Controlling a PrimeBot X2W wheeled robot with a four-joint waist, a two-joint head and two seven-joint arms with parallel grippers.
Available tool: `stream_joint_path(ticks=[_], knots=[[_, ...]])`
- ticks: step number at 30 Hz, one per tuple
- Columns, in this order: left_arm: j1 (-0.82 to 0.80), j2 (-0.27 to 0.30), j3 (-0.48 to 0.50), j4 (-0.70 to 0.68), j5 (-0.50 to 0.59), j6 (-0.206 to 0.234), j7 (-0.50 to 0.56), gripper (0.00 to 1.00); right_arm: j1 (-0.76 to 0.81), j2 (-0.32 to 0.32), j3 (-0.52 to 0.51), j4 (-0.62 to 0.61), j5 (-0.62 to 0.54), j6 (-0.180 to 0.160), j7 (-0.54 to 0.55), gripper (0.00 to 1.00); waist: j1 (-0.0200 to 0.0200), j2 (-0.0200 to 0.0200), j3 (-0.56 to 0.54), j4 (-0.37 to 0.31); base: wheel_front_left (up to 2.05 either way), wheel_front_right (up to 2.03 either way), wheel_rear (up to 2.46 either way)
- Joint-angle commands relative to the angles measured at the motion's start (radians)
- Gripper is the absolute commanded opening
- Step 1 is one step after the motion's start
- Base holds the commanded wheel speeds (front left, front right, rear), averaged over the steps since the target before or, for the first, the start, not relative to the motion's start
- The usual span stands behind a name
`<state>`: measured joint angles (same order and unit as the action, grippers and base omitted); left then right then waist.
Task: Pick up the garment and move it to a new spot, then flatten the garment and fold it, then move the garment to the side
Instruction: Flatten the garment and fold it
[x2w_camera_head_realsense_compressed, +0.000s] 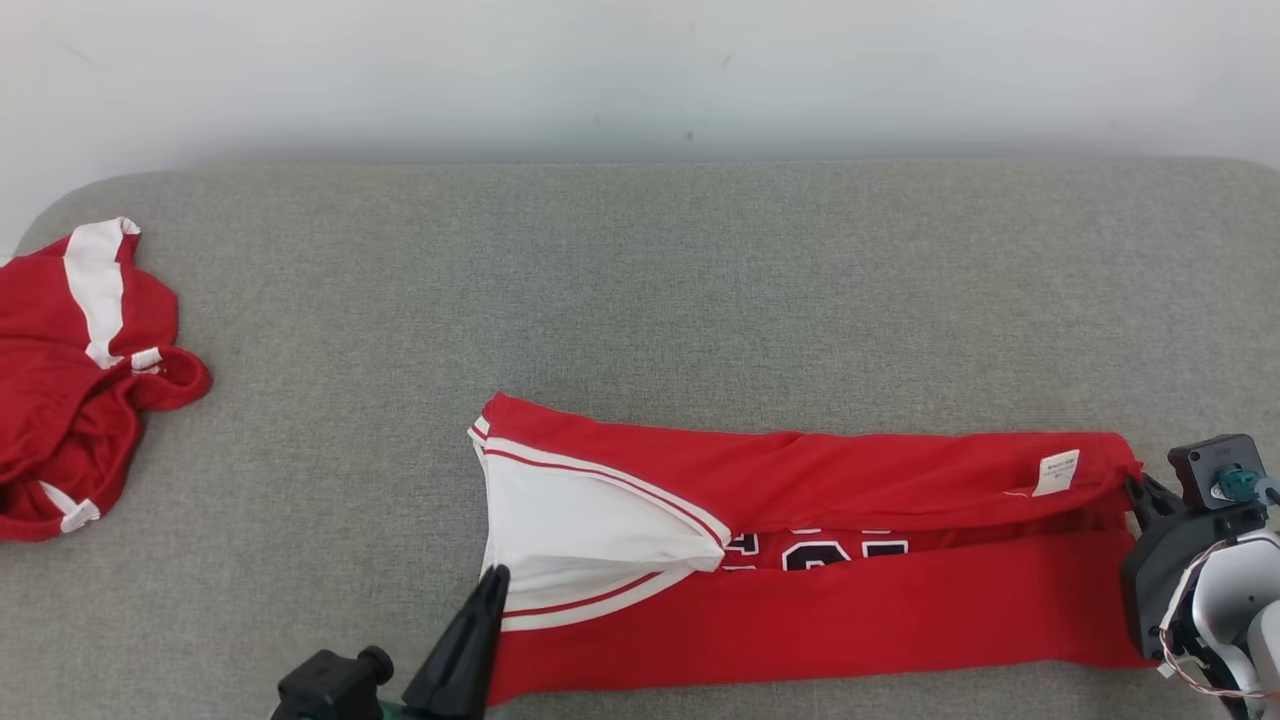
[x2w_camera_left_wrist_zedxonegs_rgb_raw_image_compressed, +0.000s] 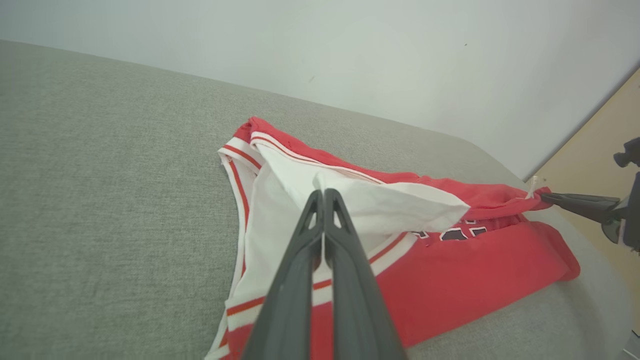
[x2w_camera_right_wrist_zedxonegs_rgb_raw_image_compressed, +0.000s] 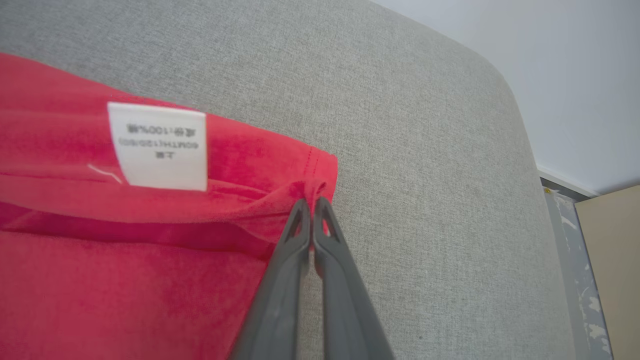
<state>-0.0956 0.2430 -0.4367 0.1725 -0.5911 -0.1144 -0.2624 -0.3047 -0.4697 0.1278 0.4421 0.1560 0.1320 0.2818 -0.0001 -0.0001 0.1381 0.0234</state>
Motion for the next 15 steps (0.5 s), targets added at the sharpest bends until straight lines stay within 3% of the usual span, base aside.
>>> stream_joint_path(ticks=[1,8,9,10,11,15], knots=[[0.016,-0.006,-0.002,0.003,0.007,-0.002,-0.003,0.0,0.01,-0.002,-0.004,-0.001,-0.011,-0.002,0.0,0.0,0.0001,0.0001,-0.001,0.001,0.0,0.0,0.0],[0.051,-0.031,0.001,0.041,0.016,0.002,-0.003,0.0,0.018,0.002,-0.024,0.013,-0.018,-0.002,0.014,0.0,0.0001,0.0001,-0.003,0.006,0.0,0.0,0.0],[0.054,-0.035,0.0,0.046,0.015,0.0,-0.003,0.0,0.02,0.004,-0.028,0.014,-0.015,-0.002,0.014,0.27,0.0001,0.0001,-0.004,0.007,0.0,0.0,0.0],[0.056,-0.041,0.0,0.05,0.012,-0.002,-0.003,0.0,0.022,0.006,-0.03,0.015,-0.015,-0.002,0.016,0.93,0.0001,0.0001,-0.004,0.007,0.0,0.0,0.0],[0.059,-0.045,-0.001,0.056,0.013,-0.005,-0.003,0.0,0.024,0.009,-0.033,0.016,-0.015,-0.002,0.019,1.0,0.0001,0.0001,-0.005,0.007,0.0,0.0,0.0],[0.068,-0.054,0.007,0.083,0.028,-0.008,-0.003,0.0,0.031,0.029,-0.061,0.017,-0.022,-0.002,0.01,1.0,0.0001,0.0001,-0.012,0.004,0.0,0.0,0.0]])
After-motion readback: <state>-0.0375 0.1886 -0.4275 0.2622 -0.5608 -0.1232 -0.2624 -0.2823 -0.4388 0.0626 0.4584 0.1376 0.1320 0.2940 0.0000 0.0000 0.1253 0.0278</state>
